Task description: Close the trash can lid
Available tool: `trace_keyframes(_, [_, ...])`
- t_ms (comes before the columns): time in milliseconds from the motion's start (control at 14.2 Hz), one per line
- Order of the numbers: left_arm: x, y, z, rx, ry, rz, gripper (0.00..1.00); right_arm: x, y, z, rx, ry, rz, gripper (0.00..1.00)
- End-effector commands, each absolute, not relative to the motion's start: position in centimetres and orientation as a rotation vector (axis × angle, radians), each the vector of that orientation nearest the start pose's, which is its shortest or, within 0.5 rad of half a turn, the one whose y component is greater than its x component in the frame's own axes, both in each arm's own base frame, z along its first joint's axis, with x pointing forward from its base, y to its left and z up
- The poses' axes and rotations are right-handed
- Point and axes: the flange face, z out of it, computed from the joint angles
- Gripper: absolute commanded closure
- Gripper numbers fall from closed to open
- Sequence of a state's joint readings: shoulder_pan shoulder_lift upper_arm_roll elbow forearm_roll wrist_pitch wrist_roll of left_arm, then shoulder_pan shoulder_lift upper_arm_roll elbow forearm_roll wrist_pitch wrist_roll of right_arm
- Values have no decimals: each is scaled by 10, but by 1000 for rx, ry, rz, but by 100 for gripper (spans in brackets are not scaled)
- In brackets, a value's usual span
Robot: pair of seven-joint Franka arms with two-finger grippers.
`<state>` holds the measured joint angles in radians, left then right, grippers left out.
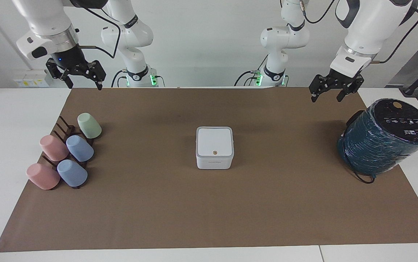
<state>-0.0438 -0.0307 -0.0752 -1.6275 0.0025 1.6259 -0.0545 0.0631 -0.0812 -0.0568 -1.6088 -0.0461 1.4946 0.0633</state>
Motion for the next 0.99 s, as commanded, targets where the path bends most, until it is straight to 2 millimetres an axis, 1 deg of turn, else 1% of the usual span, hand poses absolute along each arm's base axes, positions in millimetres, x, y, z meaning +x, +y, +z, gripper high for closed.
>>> trace_keyframes(0, [541,-63,619,-3118,119,-74,0,514,-4,644,-3179,64,50,0])
trace_keyframes(915, [543,-62,620,-3118,121,-79,0,514,-4,644,-3179,64,50,0])
